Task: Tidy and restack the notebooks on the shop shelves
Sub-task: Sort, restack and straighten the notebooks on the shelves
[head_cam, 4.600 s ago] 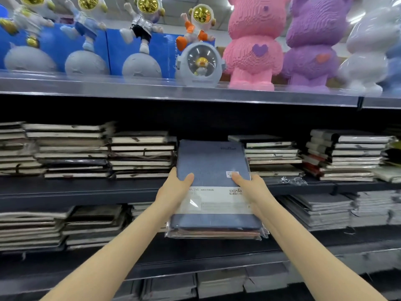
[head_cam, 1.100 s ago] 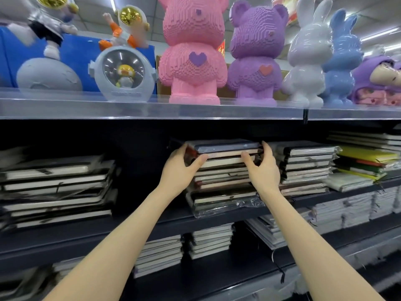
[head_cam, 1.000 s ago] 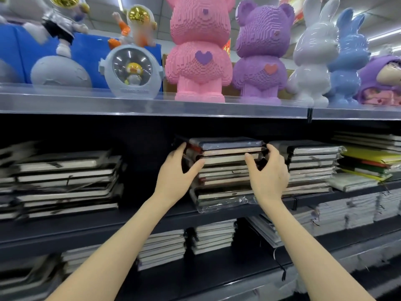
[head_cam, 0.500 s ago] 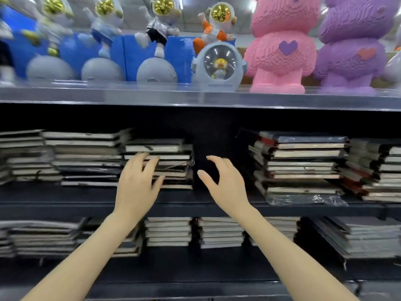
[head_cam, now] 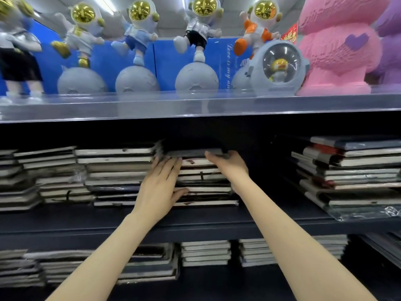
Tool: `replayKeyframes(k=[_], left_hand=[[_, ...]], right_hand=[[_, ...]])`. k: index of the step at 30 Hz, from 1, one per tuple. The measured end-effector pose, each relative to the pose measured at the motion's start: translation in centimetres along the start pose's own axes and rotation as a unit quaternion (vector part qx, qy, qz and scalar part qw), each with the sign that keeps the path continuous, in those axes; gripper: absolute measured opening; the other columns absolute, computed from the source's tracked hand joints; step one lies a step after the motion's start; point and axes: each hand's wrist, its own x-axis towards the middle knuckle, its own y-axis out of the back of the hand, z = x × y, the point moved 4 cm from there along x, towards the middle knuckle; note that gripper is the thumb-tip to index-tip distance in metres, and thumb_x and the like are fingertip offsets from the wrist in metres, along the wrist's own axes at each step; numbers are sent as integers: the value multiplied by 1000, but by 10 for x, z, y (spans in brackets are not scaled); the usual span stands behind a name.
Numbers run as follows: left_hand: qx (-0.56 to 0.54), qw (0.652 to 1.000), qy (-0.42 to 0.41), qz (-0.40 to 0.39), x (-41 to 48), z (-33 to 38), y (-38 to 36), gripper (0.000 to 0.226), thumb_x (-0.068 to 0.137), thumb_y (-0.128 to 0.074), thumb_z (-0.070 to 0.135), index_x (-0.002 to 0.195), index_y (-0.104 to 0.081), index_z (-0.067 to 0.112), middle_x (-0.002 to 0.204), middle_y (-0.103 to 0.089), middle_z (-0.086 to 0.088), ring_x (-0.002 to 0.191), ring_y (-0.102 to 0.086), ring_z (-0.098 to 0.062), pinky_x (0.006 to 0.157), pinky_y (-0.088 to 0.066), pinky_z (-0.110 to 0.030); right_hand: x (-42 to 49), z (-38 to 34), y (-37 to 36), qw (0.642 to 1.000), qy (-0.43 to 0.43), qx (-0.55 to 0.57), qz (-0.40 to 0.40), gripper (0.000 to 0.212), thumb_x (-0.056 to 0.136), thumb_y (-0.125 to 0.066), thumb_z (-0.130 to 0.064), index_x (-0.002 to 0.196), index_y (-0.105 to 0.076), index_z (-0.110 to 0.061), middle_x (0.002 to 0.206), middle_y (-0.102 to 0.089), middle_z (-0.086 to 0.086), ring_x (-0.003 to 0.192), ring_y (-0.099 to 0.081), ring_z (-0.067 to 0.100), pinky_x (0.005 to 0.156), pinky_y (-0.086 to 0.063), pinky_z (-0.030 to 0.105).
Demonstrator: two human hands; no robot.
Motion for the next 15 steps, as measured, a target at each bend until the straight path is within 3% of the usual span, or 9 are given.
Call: replayKeyframes(k=[5, 8, 11, 15], left_hand=[[-61, 998, 9, 27, 1, -2, -3, 79, 69, -78, 43, 130, -52, 0, 122, -60, -15, 115, -53, -30, 108, -33, -44], [-93, 995, 8, 32, -2, 0, -2, 84, 68, -77, 46, 133, -49, 0, 123, -60, -14, 118, -43, -25, 108, -32, -42], [-122, 992, 10, 29, -5, 3, 0, 87, 68, -75, 47, 135, -46, 0, 124, -59, -14, 120, -39, -22, 111, -22, -34], [-189, 980, 0, 56, -7, 4, 12, 78, 80, -55, 53, 137, -44, 1, 123, -60, -12, 118, -40, -19, 111, -16, -27]], right_hand=[[0, 1, -6, 996, -15, 62, 55, 73, 80, -73, -39, 140, -42, -11, 134, -55, 7, 121, -52, 25, 84, -39, 26], [-3, 0, -4, 995, -12, 71, 76, 67, 79, -74, -35, 135, -47, -10, 127, -59, 8, 114, -56, 24, 88, -45, 29], [-7, 2, -1, 992, -15, 90, 82, 65, 78, -76, -30, 133, -49, -8, 118, -61, 7, 104, -57, 20, 88, -48, 31], [-14, 7, 7, 986, -15, 146, 83, 66, 75, -77, -21, 132, -47, -5, 116, -59, 8, 110, -56, 25, 97, -48, 38]])
